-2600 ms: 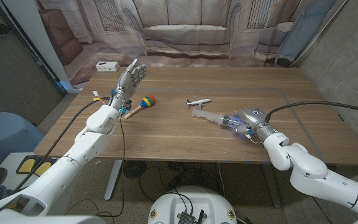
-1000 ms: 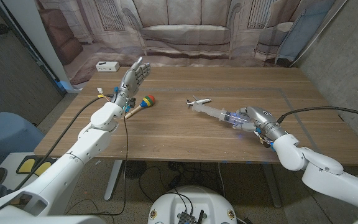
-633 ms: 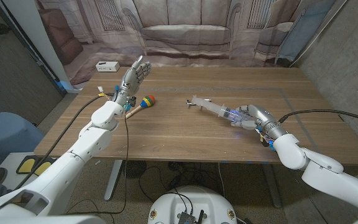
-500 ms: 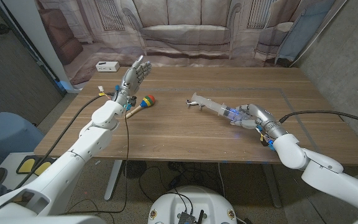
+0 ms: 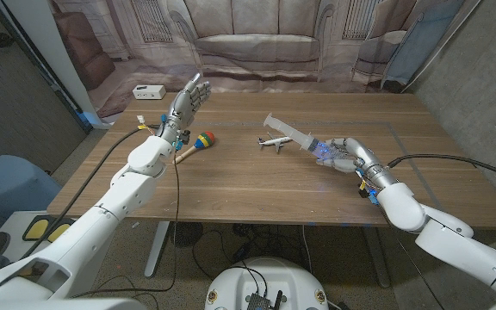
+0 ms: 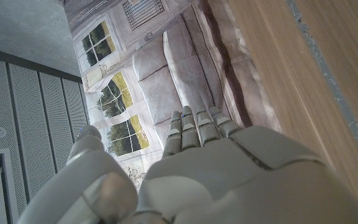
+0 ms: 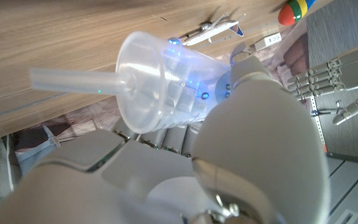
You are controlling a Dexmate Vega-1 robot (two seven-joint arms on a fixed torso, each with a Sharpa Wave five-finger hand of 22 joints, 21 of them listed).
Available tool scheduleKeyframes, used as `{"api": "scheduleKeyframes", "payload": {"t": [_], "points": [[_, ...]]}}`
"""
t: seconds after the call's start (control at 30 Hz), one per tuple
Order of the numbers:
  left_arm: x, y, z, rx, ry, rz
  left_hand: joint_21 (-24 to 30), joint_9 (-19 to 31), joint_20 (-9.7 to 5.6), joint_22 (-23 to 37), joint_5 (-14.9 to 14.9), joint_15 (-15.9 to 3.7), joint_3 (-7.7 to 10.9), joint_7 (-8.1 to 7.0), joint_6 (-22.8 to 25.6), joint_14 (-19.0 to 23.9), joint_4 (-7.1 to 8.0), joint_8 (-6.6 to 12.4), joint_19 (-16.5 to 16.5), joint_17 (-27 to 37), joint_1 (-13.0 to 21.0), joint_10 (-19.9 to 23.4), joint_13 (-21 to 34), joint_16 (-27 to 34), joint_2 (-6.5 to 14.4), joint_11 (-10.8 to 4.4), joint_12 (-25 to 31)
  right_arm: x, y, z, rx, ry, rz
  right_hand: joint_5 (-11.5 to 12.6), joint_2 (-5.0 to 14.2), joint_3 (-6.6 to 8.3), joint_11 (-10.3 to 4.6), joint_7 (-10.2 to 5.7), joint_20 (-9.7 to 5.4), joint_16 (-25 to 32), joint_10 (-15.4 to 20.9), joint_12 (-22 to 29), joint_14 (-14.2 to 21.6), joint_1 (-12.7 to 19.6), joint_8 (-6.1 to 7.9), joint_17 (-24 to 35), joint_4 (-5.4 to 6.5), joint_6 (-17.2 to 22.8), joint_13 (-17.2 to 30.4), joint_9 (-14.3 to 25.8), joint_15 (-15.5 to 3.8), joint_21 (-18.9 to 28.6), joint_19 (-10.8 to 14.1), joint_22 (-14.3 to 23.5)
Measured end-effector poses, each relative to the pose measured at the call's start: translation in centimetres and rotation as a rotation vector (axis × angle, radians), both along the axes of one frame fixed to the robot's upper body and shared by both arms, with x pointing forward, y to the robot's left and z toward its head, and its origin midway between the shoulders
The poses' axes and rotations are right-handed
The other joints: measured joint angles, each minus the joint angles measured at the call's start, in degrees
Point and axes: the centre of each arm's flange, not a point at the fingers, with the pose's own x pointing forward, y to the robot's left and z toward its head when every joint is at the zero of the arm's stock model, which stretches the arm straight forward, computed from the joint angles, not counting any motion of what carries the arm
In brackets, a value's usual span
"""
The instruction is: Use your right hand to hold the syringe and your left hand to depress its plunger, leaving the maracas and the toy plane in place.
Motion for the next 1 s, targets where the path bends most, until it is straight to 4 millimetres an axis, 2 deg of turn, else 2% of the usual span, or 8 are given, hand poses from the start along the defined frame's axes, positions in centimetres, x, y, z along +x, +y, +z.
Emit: {"api": "scheduleKeyframes", "payload": {"t": [0.63,1.0], "points": [[-1.2,-1.2,2.0,0.055,-0.074,-0.026,0.00,0.00,0.00,0.00,0.00,0.00,0.00,0.00,0.00,0.00,0.00,0.00,0.00,0.00,0.00,0.22,0.00,0.00,0.00,-0.22,0.00,0.2,1.2,1.5,0.100,-0.054,0.116,0.05,0.00,0.27,0.01,0.00,0.08,-0.05,0.01,-0.18,0.22,0.00,-0.23,0.52,-0.24,0.61,-0.01,0.03,-0.21,0.84,-0.53,-0.15],[-2.0,-2.2,3.3,0.095,-0.135,-0.042,0.00,0.00,0.00,0.00,0.00,-0.31,0.00,0.00,0.00,0.31,0.00,0.00,0.00,0.00,0.00,0.21,0.00,0.00,0.00,-0.21,0.00,0.4,2.0,2.2,0.118,-0.068,0.146,0.05,0.00,0.27,0.54,0.38,0.30,-0.44,-0.09,-0.34,0.21,0.00,-0.45,0.52,-0.23,0.23,-0.01,0.03,-0.20,1.33,-0.93,-0.15]]}}
